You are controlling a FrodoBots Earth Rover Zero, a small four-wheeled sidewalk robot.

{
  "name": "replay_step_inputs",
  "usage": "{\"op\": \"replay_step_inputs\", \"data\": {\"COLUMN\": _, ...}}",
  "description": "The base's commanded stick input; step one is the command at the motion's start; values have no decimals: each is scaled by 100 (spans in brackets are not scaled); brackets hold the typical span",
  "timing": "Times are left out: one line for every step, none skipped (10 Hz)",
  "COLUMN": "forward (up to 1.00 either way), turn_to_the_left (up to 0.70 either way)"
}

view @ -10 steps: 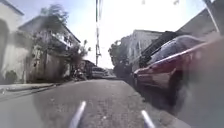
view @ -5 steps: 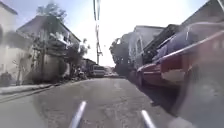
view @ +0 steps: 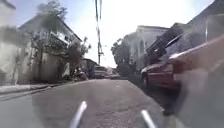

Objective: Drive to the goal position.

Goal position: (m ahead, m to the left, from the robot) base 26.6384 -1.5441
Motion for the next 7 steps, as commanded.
{"op": "replay_step_inputs", "data": {"forward": 85, "turn_to_the_left": 0}}
{"op": "replay_step_inputs", "data": {"forward": 85, "turn_to_the_left": 0}}
{"op": "replay_step_inputs", "data": {"forward": 85, "turn_to_the_left": 0}}
{"op": "replay_step_inputs", "data": {"forward": 85, "turn_to_the_left": 0}}
{"op": "replay_step_inputs", "data": {"forward": 85, "turn_to_the_left": 0}}
{"op": "replay_step_inputs", "data": {"forward": 85, "turn_to_the_left": 0}}
{"op": "replay_step_inputs", "data": {"forward": 85, "turn_to_the_left": 0}}
